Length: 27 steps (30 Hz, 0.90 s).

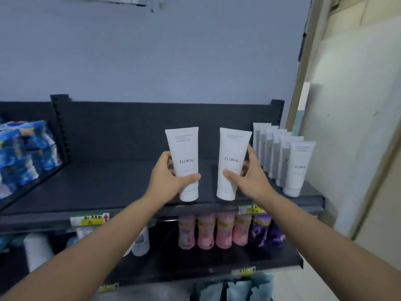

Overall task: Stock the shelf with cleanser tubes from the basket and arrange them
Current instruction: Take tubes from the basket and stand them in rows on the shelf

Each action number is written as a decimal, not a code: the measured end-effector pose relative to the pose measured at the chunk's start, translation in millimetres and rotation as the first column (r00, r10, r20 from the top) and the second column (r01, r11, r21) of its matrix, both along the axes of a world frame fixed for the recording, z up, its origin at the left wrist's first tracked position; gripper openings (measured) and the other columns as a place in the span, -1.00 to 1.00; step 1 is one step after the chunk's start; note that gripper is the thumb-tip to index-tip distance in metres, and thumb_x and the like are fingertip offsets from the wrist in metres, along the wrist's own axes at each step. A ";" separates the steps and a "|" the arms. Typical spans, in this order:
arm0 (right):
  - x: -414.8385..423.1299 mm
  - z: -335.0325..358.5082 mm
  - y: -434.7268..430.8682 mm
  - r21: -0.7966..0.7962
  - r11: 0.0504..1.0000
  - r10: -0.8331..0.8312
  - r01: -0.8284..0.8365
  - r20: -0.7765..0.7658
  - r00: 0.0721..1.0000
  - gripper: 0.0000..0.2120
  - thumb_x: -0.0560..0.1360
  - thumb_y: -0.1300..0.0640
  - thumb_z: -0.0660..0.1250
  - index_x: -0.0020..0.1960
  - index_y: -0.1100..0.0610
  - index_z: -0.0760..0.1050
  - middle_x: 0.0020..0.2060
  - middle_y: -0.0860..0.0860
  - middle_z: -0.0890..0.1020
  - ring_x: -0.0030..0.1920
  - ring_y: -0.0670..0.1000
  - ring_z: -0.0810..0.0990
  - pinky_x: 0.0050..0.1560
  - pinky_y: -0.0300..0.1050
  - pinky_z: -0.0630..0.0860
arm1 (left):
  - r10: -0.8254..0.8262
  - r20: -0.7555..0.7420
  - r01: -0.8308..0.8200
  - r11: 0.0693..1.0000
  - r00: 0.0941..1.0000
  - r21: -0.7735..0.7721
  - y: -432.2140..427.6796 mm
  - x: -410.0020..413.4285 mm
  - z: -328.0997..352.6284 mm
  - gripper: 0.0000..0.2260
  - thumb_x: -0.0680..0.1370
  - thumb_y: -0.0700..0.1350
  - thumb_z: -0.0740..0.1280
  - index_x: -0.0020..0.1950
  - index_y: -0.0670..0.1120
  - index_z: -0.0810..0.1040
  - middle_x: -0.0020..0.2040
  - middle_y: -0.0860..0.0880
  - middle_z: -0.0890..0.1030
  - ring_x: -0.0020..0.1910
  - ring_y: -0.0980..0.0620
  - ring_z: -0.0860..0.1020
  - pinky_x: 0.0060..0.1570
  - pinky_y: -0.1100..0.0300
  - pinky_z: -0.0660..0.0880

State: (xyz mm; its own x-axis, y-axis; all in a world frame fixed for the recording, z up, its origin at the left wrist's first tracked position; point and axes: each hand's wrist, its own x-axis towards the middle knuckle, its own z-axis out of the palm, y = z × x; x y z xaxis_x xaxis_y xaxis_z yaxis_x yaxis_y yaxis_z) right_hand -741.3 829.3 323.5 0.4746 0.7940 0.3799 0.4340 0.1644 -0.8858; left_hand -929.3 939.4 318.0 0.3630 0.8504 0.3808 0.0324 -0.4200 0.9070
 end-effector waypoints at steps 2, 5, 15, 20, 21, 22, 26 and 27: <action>20.1 -4.4 16.2 0.013 1.000 -0.029 0.028 0.061 0.998 -0.13 0.45 0.21 0.44 0.54 -0.09 -0.03 0.25 -0.10 0.51 0.18 -0.12 0.53 0.17 -0.09 0.51 | -0.022 0.037 0.025 0.996 0.999 -0.084 19.6 25.8 5.7 -0.44 0.26 -0.21 0.62 0.15 -0.08 0.44 0.06 0.06 0.61 0.00 0.12 0.61 -0.10 0.22 0.55; 46.2 -12.3 40.7 0.026 0.994 -0.112 0.110 0.094 0.989 -0.09 0.44 0.23 0.43 0.55 -0.11 -0.09 0.36 -0.07 0.44 0.31 -0.02 0.45 0.33 0.08 0.41 | -0.075 0.042 0.081 0.984 0.996 -0.160 55.3 65.7 12.1 -0.45 0.29 -0.24 0.60 0.16 -0.09 0.41 0.06 0.05 0.59 0.04 0.12 0.58 -0.15 0.28 0.50; 124.3 -22.3 113.0 0.021 0.966 -0.257 0.258 0.162 0.953 -0.06 0.45 0.31 0.38 0.57 0.03 -0.18 0.48 -0.04 0.27 0.44 0.01 0.31 0.45 0.09 0.27 | -0.172 -0.214 0.170 0.985 0.962 -0.026 148.8 199.3 3.8 -0.38 0.26 -0.18 0.61 0.20 -0.13 0.36 0.13 0.00 0.53 0.11 0.01 0.52 0.05 0.10 0.50; 149.4 -35.9 140.9 0.005 0.977 -0.211 0.213 0.166 0.963 -0.05 0.46 0.36 0.32 0.55 0.11 -0.30 0.52 -0.13 0.05 0.51 -0.10 0.08 0.53 0.03 0.08 | -0.172 -0.294 0.184 0.983 0.940 0.014 170.9 248.4 -10.2 -0.38 0.27 -0.16 0.60 0.19 -0.14 0.33 0.13 -0.01 0.50 0.11 0.00 0.50 0.08 0.05 0.50; 153.1 -36.7 146.0 0.024 0.979 -0.204 0.203 0.163 0.965 -0.05 0.45 0.37 0.31 0.55 0.10 -0.30 0.51 -0.15 0.06 0.51 -0.10 0.09 0.53 0.02 0.09 | -0.170 -0.303 0.186 0.982 0.938 0.025 173.9 255.6 -11.8 -0.38 0.27 -0.16 0.60 0.19 -0.15 0.33 0.12 -0.01 0.50 0.10 0.00 0.51 0.04 0.07 0.51; 155.6 -36.7 150.8 0.040 0.978 -0.207 0.203 0.146 0.968 -0.04 0.43 0.37 0.30 0.56 0.07 -0.29 0.49 -0.18 0.13 0.49 -0.10 0.15 0.51 0.01 0.13 | -0.163 -0.307 0.183 0.983 0.938 0.035 176.9 262.0 -13.9 -0.38 0.26 -0.16 0.60 0.19 -0.15 0.34 0.10 0.00 0.50 0.08 0.01 0.52 0.00 0.09 0.51; 155.6 -32.2 164.4 -0.040 0.923 -0.381 0.384 0.067 0.922 -0.01 0.31 0.20 0.37 0.51 -0.15 -0.18 0.20 -0.13 0.46 0.17 0.02 0.51 0.00 -0.04 0.52 | -0.153 -0.318 0.179 0.982 0.936 0.055 181.7 279.1 -20.0 -0.37 0.23 -0.06 0.61 0.16 -0.13 0.38 0.04 0.04 0.53 -0.01 0.08 0.57 -0.12 0.11 0.56; 155.5 -33.0 166.3 -0.123 0.886 -0.435 0.448 0.117 0.893 0.03 0.28 0.17 0.42 0.50 -0.15 -0.19 0.24 -0.02 0.44 0.16 0.08 0.51 -0.06 -0.03 0.52 | -0.156 -0.328 0.184 0.981 0.932 0.055 179.4 282.5 -19.5 -0.37 0.24 -0.01 0.60 0.16 -0.12 0.37 0.04 0.04 0.54 -0.02 0.10 0.57 -0.10 0.08 0.58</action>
State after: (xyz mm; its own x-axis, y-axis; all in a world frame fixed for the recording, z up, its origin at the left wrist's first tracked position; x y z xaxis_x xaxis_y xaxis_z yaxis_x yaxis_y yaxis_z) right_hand -585.8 995.6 290.5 0.7601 0.5583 0.3324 0.5053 -0.1863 -0.8426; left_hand -646.8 1118.8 298.5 0.6138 0.7356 0.2867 0.2375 -0.5184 0.8215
